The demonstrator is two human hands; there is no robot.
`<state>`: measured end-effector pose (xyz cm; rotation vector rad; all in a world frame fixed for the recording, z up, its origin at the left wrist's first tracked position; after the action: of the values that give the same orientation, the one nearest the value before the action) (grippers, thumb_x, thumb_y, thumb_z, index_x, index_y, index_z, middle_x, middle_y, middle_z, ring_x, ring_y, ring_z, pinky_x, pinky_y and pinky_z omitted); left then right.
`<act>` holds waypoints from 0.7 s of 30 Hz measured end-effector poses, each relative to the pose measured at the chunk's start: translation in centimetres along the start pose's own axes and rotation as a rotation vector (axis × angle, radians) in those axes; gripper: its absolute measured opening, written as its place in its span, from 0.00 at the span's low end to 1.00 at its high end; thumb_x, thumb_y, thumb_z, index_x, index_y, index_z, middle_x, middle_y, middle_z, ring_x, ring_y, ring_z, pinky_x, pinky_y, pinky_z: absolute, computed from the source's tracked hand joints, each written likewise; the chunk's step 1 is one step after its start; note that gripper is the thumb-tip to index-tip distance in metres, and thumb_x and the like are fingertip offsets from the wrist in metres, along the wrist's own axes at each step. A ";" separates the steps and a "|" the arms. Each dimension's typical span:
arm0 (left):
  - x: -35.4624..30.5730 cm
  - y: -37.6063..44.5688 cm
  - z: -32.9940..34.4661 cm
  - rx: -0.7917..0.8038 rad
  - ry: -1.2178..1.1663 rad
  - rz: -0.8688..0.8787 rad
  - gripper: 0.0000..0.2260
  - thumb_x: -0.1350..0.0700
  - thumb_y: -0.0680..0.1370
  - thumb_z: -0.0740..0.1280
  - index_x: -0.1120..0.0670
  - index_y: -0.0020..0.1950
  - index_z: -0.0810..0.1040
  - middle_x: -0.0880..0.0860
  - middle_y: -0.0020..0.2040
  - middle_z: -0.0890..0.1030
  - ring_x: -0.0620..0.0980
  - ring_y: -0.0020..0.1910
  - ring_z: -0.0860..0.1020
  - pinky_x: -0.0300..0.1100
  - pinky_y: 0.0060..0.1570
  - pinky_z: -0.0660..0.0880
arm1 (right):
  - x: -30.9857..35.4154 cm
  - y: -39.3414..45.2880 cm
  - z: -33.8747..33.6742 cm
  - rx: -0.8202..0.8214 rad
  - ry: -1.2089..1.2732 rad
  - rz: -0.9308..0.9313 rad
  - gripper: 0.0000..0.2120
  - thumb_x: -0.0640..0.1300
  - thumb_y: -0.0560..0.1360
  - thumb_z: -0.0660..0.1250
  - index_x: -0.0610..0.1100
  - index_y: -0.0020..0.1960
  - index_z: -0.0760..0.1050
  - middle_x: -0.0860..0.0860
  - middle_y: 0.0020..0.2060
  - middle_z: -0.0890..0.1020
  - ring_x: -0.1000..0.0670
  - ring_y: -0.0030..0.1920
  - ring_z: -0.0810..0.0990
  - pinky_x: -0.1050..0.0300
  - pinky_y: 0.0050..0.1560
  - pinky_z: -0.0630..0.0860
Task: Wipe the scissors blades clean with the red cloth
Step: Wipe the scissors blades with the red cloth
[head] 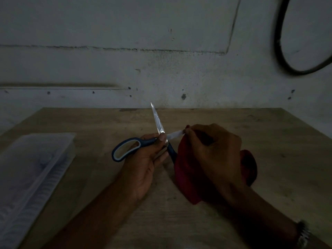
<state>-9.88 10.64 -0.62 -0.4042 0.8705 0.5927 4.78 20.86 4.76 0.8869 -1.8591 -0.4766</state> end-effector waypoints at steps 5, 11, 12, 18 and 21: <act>0.0 -0.1 0.1 0.062 -0.033 0.002 0.13 0.58 0.72 0.72 0.58 0.56 0.81 0.56 0.56 0.87 0.53 0.57 0.85 0.46 0.54 0.81 | 3.0 -1.9 2.2 0.162 0.025 -0.126 0.09 0.48 0.79 0.72 0.51 0.58 0.86 0.56 0.46 0.87 0.58 0.44 0.84 0.55 0.47 0.83; 0.1 0.3 -0.2 0.032 -0.035 0.009 0.07 0.59 0.70 0.73 0.55 0.47 0.81 0.50 0.46 0.86 0.46 0.50 0.85 0.42 0.48 0.81 | -0.1 0.3 0.0 -0.054 0.004 0.037 0.07 0.45 0.79 0.74 0.47 0.55 0.87 0.54 0.46 0.88 0.59 0.45 0.84 0.66 0.52 0.80; 0.1 0.2 -0.1 0.035 -0.037 0.012 0.07 0.58 0.70 0.73 0.55 0.47 0.81 0.50 0.45 0.86 0.46 0.49 0.85 0.41 0.46 0.82 | -0.8 0.7 -0.4 -0.083 0.000 0.086 0.07 0.45 0.79 0.74 0.47 0.55 0.87 0.54 0.46 0.88 0.59 0.46 0.84 0.69 0.52 0.79; 0.6 -0.1 0.2 0.006 -0.042 0.011 0.15 0.57 0.67 0.74 0.56 0.53 0.81 0.51 0.48 0.87 0.45 0.49 0.86 0.39 0.44 0.83 | -2.0 0.7 -2.5 -0.240 0.059 0.165 0.07 0.47 0.81 0.71 0.49 0.55 0.87 0.57 0.46 0.87 0.62 0.48 0.83 0.68 0.54 0.78; 0.4 0.2 -0.2 -0.041 -0.105 0.017 0.18 0.58 0.68 0.74 0.58 0.57 0.80 0.52 0.50 0.87 0.46 0.49 0.87 0.39 0.43 0.83 | -0.7 0.4 -3.1 -0.305 0.093 0.127 0.08 0.46 0.82 0.70 0.49 0.60 0.84 0.61 0.49 0.84 0.68 0.50 0.80 0.75 0.54 0.75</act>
<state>-9.97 10.81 -1.06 -0.3991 0.7628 0.6431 7.59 21.87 5.95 0.5733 -1.6893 -0.6100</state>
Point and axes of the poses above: each hand's wrist, its own y-axis towards the middle knuckle, its own z-axis out of the palm, x = y × z, the point moved 6 cm from there along y, towards the middle knuckle
